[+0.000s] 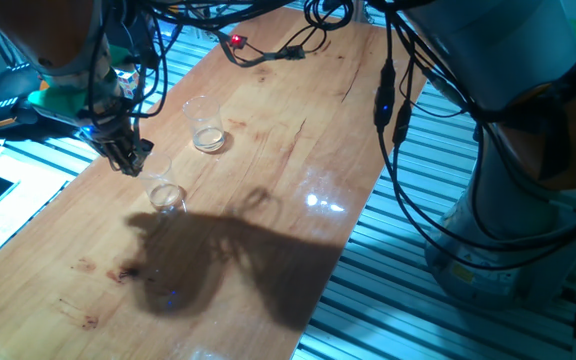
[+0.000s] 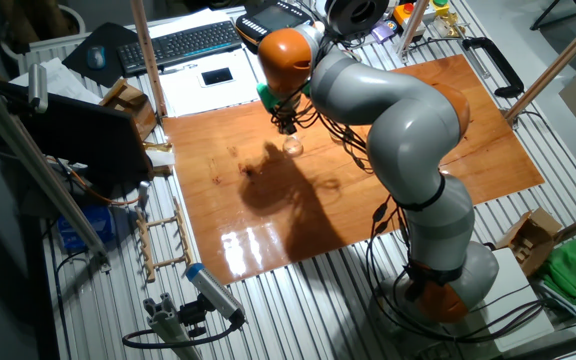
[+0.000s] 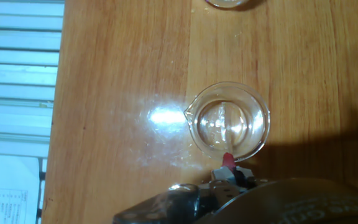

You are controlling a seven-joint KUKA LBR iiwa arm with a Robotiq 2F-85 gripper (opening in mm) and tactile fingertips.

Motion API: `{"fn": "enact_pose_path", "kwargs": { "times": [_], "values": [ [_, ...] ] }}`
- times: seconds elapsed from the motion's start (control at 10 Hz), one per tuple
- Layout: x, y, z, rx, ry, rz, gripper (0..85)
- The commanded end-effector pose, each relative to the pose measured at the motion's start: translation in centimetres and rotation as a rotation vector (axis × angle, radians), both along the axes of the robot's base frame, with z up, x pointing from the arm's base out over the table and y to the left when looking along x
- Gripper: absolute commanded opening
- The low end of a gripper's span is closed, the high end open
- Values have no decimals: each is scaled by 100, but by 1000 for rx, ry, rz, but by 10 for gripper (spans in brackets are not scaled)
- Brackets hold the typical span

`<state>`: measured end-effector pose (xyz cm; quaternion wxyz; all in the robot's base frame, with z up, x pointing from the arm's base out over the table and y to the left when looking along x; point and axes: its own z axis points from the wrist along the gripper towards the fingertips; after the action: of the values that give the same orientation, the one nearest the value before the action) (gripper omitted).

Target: Transfer liquid using a dropper

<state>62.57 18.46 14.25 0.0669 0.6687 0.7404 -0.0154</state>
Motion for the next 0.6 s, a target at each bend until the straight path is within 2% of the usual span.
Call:
{"fn": "enact_pose_path", "kwargs": {
  "times": [0.0,0.1,0.2,0.5],
  "values": [
    [-4,6,0,-1,3,3,83],
    [-11,17,-10,-3,1,-2,173],
    [-22,31,-28,-5,-4,-1,203],
    [-30,43,-24,-5,-7,-2,197]
  ]
}}
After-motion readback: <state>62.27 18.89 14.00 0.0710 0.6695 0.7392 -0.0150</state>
